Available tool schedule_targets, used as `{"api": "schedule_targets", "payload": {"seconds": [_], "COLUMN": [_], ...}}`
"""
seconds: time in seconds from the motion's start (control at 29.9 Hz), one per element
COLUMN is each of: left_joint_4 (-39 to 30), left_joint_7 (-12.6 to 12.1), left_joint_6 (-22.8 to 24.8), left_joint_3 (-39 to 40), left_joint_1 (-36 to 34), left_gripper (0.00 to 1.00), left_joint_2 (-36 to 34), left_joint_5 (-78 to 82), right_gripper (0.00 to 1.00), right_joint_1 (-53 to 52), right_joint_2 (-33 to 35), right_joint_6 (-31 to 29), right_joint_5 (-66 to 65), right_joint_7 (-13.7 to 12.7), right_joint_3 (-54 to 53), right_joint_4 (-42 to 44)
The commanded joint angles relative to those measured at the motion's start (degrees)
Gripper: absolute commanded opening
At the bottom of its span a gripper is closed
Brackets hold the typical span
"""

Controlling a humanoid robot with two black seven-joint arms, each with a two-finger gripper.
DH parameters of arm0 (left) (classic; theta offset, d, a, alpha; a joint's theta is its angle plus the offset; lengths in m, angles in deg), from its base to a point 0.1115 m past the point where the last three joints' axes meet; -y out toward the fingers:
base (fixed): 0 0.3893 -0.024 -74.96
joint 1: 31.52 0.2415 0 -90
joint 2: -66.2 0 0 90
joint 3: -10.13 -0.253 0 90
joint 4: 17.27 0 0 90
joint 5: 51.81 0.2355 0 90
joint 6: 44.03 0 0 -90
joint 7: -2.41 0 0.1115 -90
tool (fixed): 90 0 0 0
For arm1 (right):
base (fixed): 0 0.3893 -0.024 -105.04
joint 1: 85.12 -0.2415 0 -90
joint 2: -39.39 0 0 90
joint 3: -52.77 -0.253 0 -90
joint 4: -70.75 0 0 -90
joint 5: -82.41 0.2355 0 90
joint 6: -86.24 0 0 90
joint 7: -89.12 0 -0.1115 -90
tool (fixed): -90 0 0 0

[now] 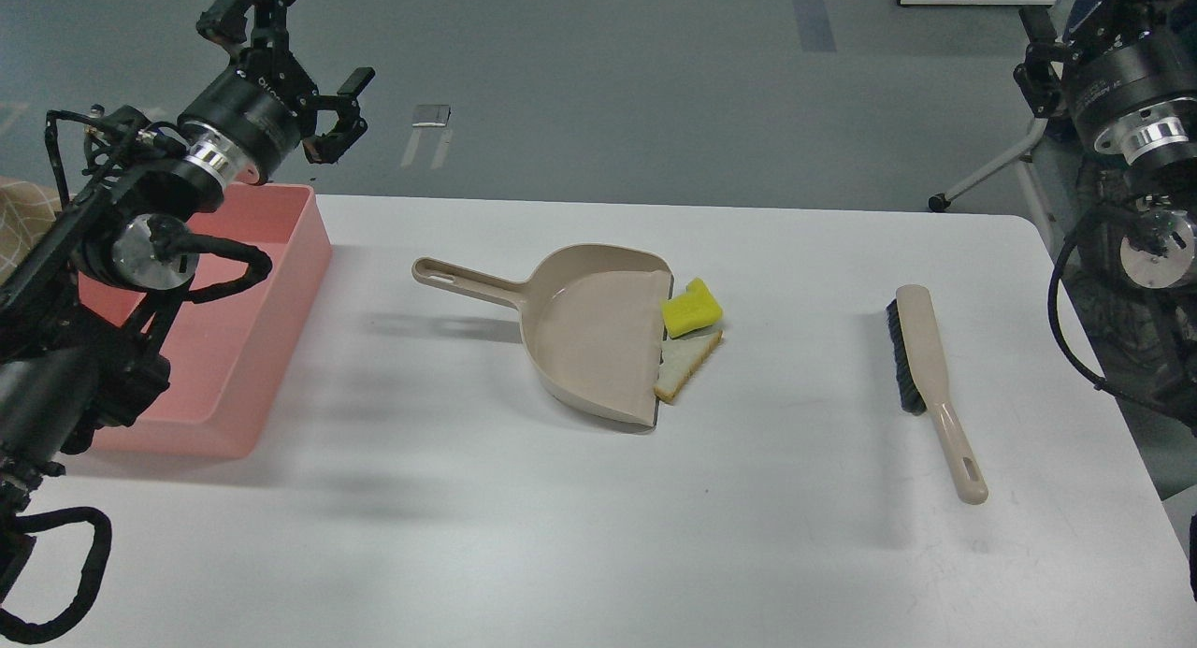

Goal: Sweep and dump garbage into bin
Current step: 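Raise the left gripper above the pink bin and open it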

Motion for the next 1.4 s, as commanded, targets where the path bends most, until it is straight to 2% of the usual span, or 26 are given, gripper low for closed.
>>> {"api": "schedule_targets", "payload": {"seconds": [0.0,0.2,0.27,0.3,0.37,0.53,0.7,0.87,0.94,1.07,1.37], "left_joint_4": [0.29,-4.09,-6.29,-7.61,-8.76,-10.34,-10.69,-11.48,-12.36,-14.03,-14.39], "left_joint_7": [1.45,2.16,3.91,6.09,7.17,5.59,5.41,5.06,3.40,2.16,1.90], "left_joint_6": [0.36,1.24,0.98,0.54,0.71,0.10,0.36,1.15,1.24,1.15,0.27], "left_joint_3": [-1.85,-0.72,-0.71,-0.62,-0.71,-1.23,-1.94,-2.12,-2.12,-2.12,-2.03], "left_joint_1": [-0.24,0.55,1.07,2.03,3.09,3.89,4.33,4.50,5.47,6.61,6.79], "left_gripper": [0.98,0.98,0.98,0.98,0.98,0.98,0.98,0.98,0.98,0.98,0.98], "left_joint_2": [0.39,-0.13,-0.14,-0.05,-0.31,0.04,-0.84,-2.33,-2.69,-2.51,-1.98], "left_joint_5": [3.60,3.89,3.71,3.62,3.53,3.62,4.23,4.41,4.41,4.50,8.54], "right_gripper": [1.00,1.00,1.00,1.00,1.00,1.00,1.00,1.00,1.00,1.00,1.00], "right_joint_1": [0.10,0.10,0.27,0.45,0.71,1.24,1.24,1.33,2.03,2.65,2.82], "right_joint_2": [-0.20,-0.11,-0.28,-0.29,-0.20,0.77,0.95,1.12,1.12,1.21,2.26], "right_joint_6": [-0.17,-0.52,-1.31,-1.32,-1.23,-1.49,-5.00,-5.18,-4.83,-4.74,-4.57], "right_joint_5": [0.09,0.09,0.09,0.09,0.18,0.35,4.83,4.66,4.57,4.57,4.66], "right_joint_7": [-0.25,-0.43,-0.43,-0.43,-0.43,-0.34,-0.43,-0.43,-0.43,-0.43,-0.52], "right_joint_3": [0.15,1.73,1.73,1.73,1.73,1.64,1.73,1.82,1.73,1.82,1.73], "right_joint_4": [0.10,-0.07,-0.42,-0.60,-0.69,-1.30,-1.39,-1.21,-1.21,-1.48,-1.57]}}
